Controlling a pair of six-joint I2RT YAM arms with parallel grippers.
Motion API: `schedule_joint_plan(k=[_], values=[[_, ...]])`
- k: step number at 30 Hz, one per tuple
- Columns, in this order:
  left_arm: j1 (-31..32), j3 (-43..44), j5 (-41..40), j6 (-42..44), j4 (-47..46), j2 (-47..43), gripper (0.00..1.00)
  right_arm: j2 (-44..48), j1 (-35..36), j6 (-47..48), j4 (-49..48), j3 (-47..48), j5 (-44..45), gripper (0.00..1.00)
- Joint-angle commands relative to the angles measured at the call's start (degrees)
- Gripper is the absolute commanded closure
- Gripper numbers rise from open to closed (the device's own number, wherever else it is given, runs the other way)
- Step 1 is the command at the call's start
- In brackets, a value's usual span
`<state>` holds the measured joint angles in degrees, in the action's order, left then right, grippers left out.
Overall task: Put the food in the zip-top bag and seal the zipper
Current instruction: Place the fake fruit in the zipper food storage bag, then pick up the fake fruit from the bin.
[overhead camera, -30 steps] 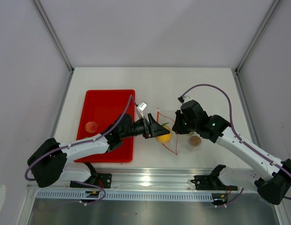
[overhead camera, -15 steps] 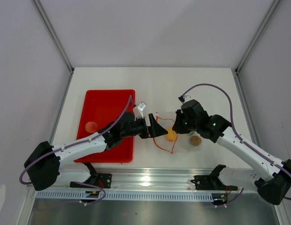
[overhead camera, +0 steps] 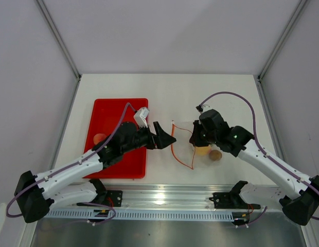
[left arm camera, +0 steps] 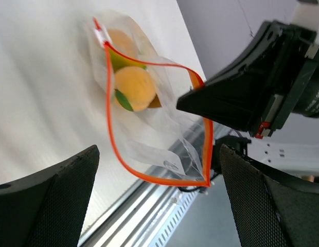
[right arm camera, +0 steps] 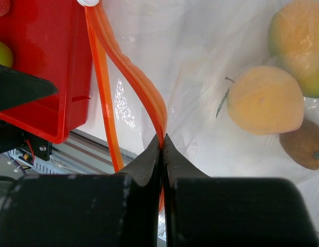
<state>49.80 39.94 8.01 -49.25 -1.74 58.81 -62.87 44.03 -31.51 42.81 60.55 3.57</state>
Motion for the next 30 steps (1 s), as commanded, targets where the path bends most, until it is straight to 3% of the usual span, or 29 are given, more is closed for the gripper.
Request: schedule_joint_plan(k=[1, 9, 17, 24, 30], values=[[-0.14, 4.17, -9.92, 3.72, 9.72, -3.78, 0.0, 1.7, -0.26, -0.05, 0.08, 1.32, 0.73, 1.0], [-5.58, 9.44, -26.63, -2.06, 33.77, -5.72, 0.0, 1.79, -0.26, 0.13, -0.09, 0.62, 1.0, 1.0], [-18.32, 14.63, -38.67, -11.92, 53.23, -4.05, 0.0, 1.88, -0.26, 0.22, 0.0, 0.35, 1.17, 1.0], [-29.57, 19.37, -38.69, -15.16, 60.61, 2.44, 0.01, 1.88, -0.26, 0.48, 0.26, 0.18, 1.52, 1.0], [-34.5, 23.86, -38.34, -19.21, 66.42, 11.23, 0.01, 1.96, -0.26, 0.66, 0.61, 0.27, 1.7, 1.0]])
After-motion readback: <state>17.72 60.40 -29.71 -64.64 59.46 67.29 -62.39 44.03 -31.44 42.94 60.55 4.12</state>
